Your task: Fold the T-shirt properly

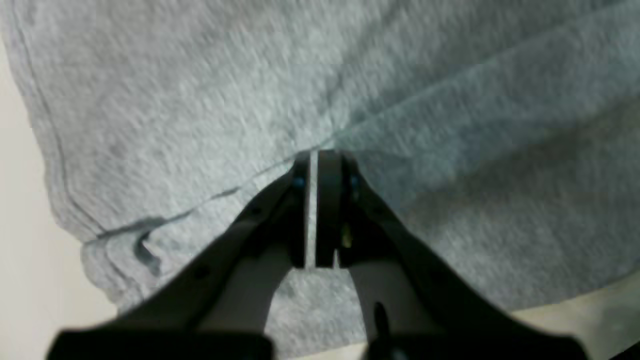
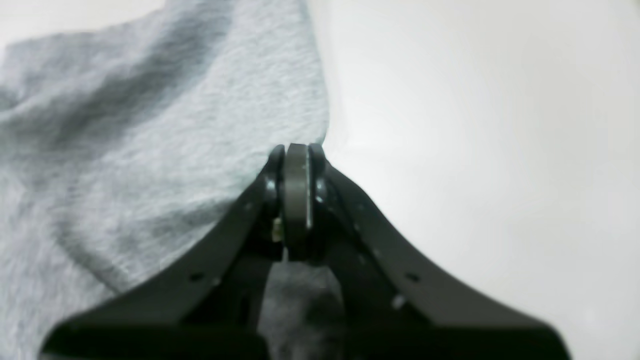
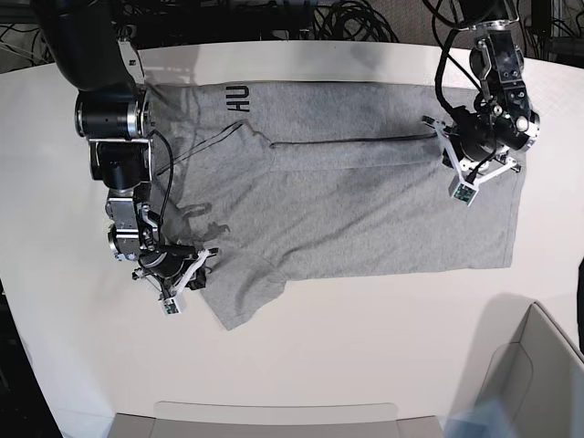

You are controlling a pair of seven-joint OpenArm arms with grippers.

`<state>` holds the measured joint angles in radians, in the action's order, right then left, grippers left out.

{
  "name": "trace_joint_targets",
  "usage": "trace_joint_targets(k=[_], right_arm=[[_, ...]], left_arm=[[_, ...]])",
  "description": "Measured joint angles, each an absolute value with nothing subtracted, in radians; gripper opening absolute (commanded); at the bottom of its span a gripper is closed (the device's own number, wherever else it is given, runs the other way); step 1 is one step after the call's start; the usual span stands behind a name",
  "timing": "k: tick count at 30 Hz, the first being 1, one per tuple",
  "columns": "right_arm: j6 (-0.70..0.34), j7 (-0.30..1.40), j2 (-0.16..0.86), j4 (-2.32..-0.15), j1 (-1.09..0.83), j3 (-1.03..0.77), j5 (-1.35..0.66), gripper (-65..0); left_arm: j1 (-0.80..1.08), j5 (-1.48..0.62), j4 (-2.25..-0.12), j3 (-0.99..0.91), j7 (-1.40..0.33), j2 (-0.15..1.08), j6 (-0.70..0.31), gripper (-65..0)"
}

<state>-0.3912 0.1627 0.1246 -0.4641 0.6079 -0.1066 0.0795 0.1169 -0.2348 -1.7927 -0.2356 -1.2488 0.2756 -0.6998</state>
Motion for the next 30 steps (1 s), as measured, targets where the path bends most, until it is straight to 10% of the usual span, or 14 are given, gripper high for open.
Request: trace_joint_targets(k=[14,20,25,30], right_arm=[[-0.400,0.598,0.099,-1.615,0.021,-0.108,0.090,-65.0],[-0.404,0.624,0.099,-1.662,-0.113,-0.109,0.102,-65.0],[-0.403,0.614,0.093,-1.665,-0.130,-0.112,0.105,-43.2],[-0.405,0.623,0.082,-1.807,-0.163,-0.112,0.101,-42.5]], left_arm=[[0.115,-0.233,-1.795,-0.238,-1.249,0.257,-0.700,-62.2],[0.114,-0.234,-1.795,-0.236,-1.243,0.255,-0.700,-62.2],[0.114,-0.235,-1.795,-0.236,-1.242,0.254,-0.700,-62.2],[0.114,-0.234,-1.795,-0.236,-1.242,0.255,-0.700,-62.2]])
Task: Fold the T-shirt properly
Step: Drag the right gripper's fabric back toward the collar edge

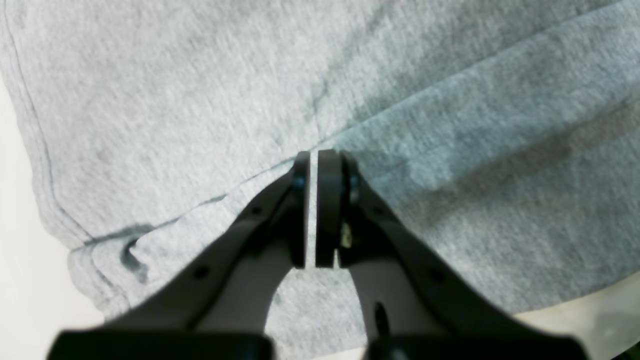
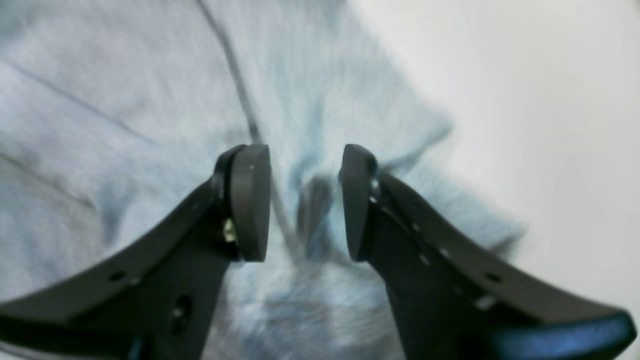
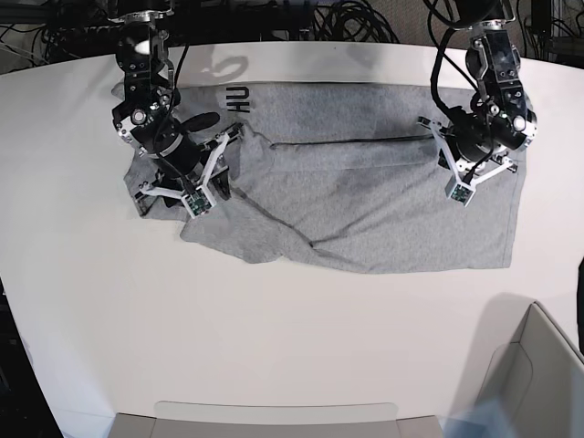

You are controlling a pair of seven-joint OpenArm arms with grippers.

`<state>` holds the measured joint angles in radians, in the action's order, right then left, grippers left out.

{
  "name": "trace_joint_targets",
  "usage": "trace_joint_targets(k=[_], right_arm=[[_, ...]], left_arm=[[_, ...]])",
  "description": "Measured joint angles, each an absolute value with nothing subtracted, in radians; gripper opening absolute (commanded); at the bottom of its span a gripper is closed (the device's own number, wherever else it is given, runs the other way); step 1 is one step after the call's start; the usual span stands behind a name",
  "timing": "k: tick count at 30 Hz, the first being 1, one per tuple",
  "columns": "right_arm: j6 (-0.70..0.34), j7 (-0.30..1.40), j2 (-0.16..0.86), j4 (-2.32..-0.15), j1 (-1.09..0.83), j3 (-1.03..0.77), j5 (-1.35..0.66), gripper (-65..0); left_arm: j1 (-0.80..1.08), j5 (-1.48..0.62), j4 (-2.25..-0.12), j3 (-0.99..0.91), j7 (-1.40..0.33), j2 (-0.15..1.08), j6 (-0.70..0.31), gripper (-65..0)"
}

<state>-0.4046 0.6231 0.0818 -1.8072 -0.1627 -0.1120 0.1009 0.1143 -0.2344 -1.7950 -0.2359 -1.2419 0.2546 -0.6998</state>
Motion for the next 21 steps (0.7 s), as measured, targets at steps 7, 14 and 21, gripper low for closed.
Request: trace_joint_targets(k=[7,14,21], right_arm=[[-0.287,0.653,-0.095,-1.785,0.038,-0.334,0.087,-43.8],[-0.287,1.032,-0.101,-1.634,0.208,-0.473,0.104,-43.7],[-0.284,1.115,-0.105,-1.610,0.254,-0.527,0.102,-43.7]], left_arm=[[0.114,-0.235,-1.795,-0.236,-1.242,0.255,-0.700,-62.1],[0.109,-0.235,-1.795,-0.236,-1.245,0.255,-0.700,-62.1],[0.109,-0.233,-1.795,-0.231,-1.249,0.255,-0.700,-62.1]])
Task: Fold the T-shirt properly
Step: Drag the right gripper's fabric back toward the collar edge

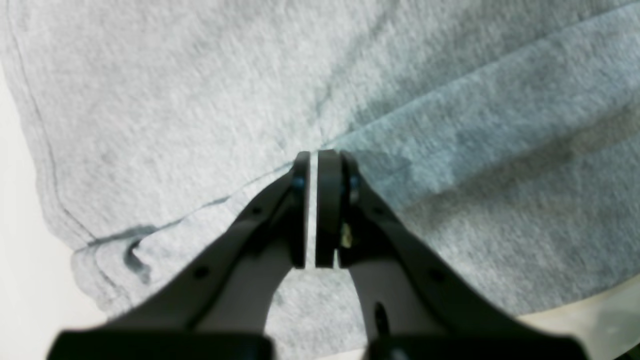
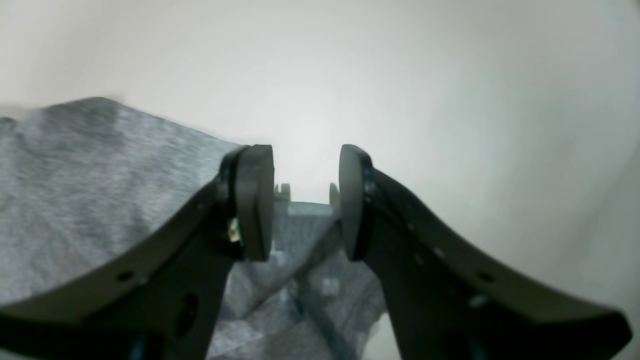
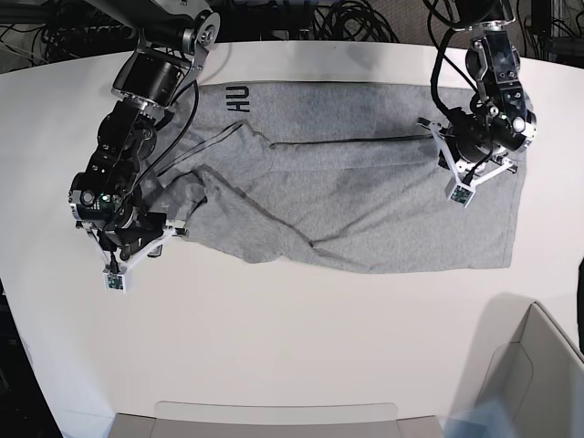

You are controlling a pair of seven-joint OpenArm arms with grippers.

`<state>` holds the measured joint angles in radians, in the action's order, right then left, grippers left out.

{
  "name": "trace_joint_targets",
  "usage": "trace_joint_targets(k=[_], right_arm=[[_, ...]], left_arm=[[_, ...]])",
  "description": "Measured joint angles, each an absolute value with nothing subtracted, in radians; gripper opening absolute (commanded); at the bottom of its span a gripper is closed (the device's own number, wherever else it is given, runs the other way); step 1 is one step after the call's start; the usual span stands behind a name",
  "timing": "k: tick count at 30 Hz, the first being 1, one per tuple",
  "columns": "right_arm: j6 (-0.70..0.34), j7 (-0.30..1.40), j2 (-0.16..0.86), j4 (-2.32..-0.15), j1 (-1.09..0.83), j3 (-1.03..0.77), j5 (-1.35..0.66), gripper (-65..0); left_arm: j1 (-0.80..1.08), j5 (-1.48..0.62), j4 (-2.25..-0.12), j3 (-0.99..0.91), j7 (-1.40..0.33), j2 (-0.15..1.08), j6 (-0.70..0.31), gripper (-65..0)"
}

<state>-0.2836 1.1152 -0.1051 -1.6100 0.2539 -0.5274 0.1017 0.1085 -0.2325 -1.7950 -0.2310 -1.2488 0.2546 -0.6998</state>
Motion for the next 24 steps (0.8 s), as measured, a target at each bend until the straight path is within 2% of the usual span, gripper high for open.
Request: trace_joint_targets(k=[7,11,16,20,22,24], right_arm=[[-0.284,1.116,-0.108,-1.446,0.290,-0.528,0.097,-43.8],[-0.283,1.034,-0.104,-1.333,0.313,-0.529,0.101,-43.8],[-0.177,0.912,-0.106,-1.183,0.327,-0.527,0.077,-43.9],[-0.170,0.857,-0.103,-1.134,0.338,-0.521,0.079,-44.6],[-0.169,0.868,-0.103,-1.124,0.348,-0.521,0.083,-50.0],[-0.164,0.875,-0.104,-1.112,0.361,-0.521,0.083,-62.0]], left_arm=[[0.108,-0.234,-1.795,-0.231,-1.249,0.255,-0.700,-62.1],[0.108,-0.235,-1.795,-0.231,-1.248,0.255,-0.700,-62.1],[0.105,-0.235,-1.793,-0.232,-1.248,0.254,-0.700,-62.1],[0.106,-0.235,-1.793,-0.234,-1.249,0.255,-0.700,-62.1],[0.105,-0.235,-1.793,-0.234,-1.248,0.255,-0.700,-62.1],[0.106,-0.233,-1.793,-0.234,-1.249,0.255,-0.700,-62.1]])
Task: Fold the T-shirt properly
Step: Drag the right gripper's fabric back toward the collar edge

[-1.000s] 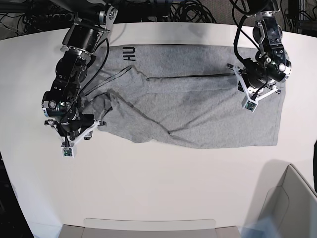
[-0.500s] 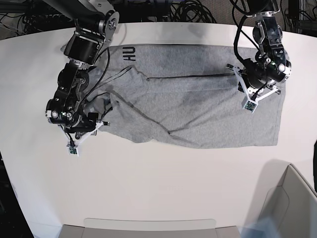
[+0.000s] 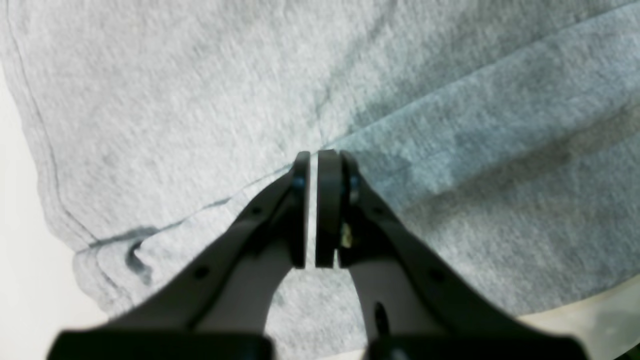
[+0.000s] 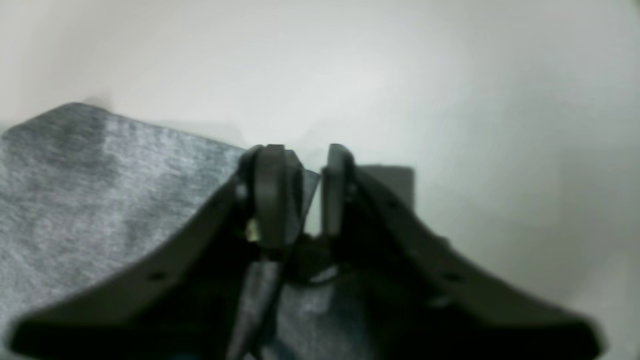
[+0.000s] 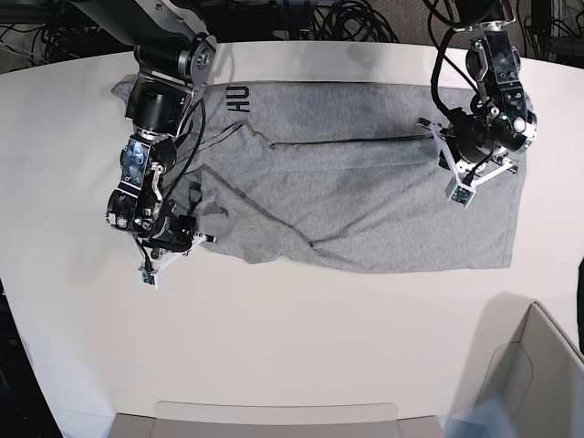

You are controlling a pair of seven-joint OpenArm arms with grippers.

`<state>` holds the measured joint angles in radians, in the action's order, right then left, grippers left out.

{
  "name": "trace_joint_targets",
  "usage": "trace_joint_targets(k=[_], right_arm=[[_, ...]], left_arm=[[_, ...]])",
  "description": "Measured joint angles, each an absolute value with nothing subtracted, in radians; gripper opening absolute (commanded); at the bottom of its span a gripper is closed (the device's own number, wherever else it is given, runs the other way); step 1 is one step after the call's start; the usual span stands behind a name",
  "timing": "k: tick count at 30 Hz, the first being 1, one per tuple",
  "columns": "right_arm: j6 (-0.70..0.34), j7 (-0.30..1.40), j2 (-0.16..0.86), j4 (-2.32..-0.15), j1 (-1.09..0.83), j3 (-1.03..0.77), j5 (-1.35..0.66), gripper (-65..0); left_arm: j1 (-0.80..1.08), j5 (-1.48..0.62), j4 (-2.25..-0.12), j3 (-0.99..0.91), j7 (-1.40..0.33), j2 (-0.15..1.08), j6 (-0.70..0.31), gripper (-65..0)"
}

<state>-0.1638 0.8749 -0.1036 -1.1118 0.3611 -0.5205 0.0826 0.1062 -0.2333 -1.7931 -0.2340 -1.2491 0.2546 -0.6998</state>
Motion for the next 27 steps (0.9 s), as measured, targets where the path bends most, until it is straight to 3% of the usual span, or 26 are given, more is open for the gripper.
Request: trace_joint_targets(k=[1,12,18,23,27], right_arm=[[-0.163,0.882,-0.104,-1.108,0.367,-0.521,0.083,-65.0],[-0.163,0.984,-0.101,-1.199,0.383,-0.476,0.078,-65.0],[-0.175,0.979,-0.095,-1.340,0.379,-0.327,-0.023,-65.0],[-0.171,0.981,-0.089,-1.372,0.368,-0.294,-0.012,-65.0],[-0.171,0.984,-0.087,-1.405,0.354,-0.287,-0.010,-65.0]], left_arm=[[0.106,-0.234,-1.793,-0.234,-1.249,0.255,-0.700,-62.1],[0.060,-0.233,-1.793,-0.242,-1.247,0.255,-0.700,-62.1],[-0.066,-0.227,-1.753,-0.422,-1.235,0.257,-0.700,-62.0],[-0.279,-0.223,-1.475,-0.579,-1.230,0.262,-0.699,-61.4],[-0.438,-0.206,-1.190,-0.576,-1.153,0.344,-0.696,-55.8]])
